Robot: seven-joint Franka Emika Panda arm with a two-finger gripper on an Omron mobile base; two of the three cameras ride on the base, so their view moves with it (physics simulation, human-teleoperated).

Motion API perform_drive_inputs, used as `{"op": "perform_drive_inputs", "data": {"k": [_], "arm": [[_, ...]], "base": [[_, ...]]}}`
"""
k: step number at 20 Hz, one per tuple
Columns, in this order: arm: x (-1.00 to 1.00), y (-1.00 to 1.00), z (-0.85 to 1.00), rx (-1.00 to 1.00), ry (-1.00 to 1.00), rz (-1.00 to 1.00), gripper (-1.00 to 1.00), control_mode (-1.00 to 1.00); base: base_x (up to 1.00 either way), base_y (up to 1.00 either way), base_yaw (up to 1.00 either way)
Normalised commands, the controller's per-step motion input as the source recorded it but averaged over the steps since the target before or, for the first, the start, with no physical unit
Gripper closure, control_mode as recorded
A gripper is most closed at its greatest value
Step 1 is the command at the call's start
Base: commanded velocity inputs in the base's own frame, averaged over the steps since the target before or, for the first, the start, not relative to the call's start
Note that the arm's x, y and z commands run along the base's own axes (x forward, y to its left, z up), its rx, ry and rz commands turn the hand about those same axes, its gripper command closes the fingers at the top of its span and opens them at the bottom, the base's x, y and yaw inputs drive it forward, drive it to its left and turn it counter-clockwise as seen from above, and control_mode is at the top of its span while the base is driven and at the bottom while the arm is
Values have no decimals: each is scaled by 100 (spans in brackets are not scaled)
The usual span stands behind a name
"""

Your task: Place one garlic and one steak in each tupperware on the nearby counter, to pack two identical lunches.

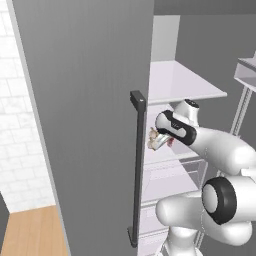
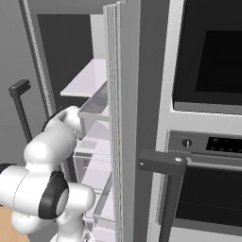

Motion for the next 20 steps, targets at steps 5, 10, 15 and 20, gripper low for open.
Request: {"op": "perform_drive_inputs", "data": {"k": [5, 10, 15, 20], "arm": [[22, 0, -4, -3, 1, 0, -100, -100], [25, 0, -3, 0, 0, -6, -100, -100], [30, 0, -8, 0, 2, -7, -100, -100], [13, 0, -16, 0, 1, -9, -100, -100]], "base": [[0, 0, 0], [0, 0, 0], [0, 0, 0], [0, 0, 0]]}}
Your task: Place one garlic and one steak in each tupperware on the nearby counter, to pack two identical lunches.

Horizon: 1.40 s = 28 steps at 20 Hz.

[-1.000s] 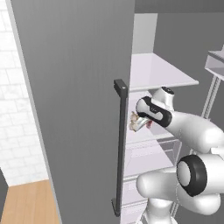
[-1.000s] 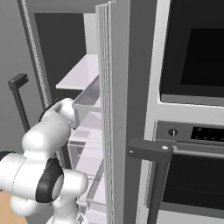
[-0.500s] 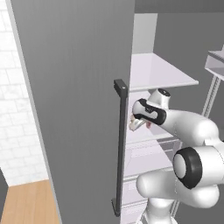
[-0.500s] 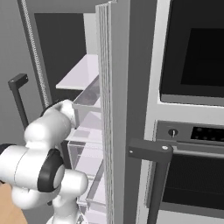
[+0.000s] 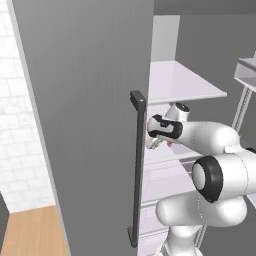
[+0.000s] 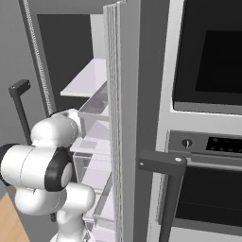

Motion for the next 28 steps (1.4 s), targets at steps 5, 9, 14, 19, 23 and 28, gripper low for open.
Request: {"op": "perform_drive_inputs", "data": {"k": [5, 9, 14, 19, 23, 28], "arm": [[11, 0, -25, 0, 2, -5, -100, -100], [7, 0, -14, 0, 0, -3, -100, -100], [0, 3, -14, 0, -2, 0, -100, -100], [3, 10, -7, 0, -15, 0, -100, -100], [7, 0, 0, 0, -14, 0, -100, -100], [0, 5, -29, 0, -1, 0, -100, -100]], "base": [[0, 0, 0], [0, 0, 0], [0, 0, 0], [0, 0, 0], [0, 0, 0], [0, 0, 0]]}}
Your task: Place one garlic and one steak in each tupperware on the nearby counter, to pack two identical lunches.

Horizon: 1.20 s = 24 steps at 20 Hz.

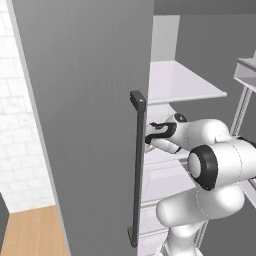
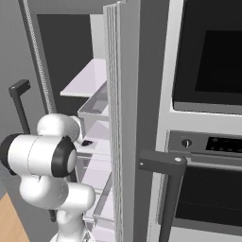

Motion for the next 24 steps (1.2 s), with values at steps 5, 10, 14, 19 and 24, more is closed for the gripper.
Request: {"op": "perform_drive_inputs", "data": {"k": [5, 10, 14, 19, 24], "arm": [[0, 13, -7, 0, 0, 0, 100, -100], [2, 18, 17, 0, 0, 3, 100, -100], [1, 7, 36, -3, -1, 10, 100, -100], [-68, -15, 10, -1, -2, -2, 100, -100], [-84, -15, 26, 0, -5, -6, 100, -100]], "base": [[0, 0, 0], [0, 0, 0], [0, 0, 0], [0, 0, 0], [0, 0, 0]]}}
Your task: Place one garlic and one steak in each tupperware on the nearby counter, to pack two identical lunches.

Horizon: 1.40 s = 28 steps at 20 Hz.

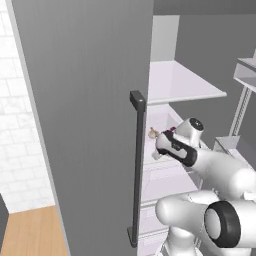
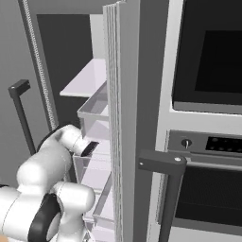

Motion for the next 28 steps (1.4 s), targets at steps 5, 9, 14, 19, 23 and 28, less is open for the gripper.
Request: {"op": "perform_drive_inputs", "data": {"k": [5, 9, 14, 19, 23, 28], "arm": [[-48, -5, 98, -5, 6, -9, 100, -100], [-72, -10, 95, -7, 19, -15, 100, -100], [-98, -9, 71, -2, 18, -17, 100, -100], [-100, -5, 74, 0, 10, -12, 100, -100], [-100, 0, 48, 0, 0, -9, 100, -100], [-95, -2, 0, 1, -3, 0, 100, -100]], "base": [[0, 0, 0], [0, 0, 0], [0, 0, 0], [0, 0, 0], [0, 0, 0], [0, 0, 0]]}}
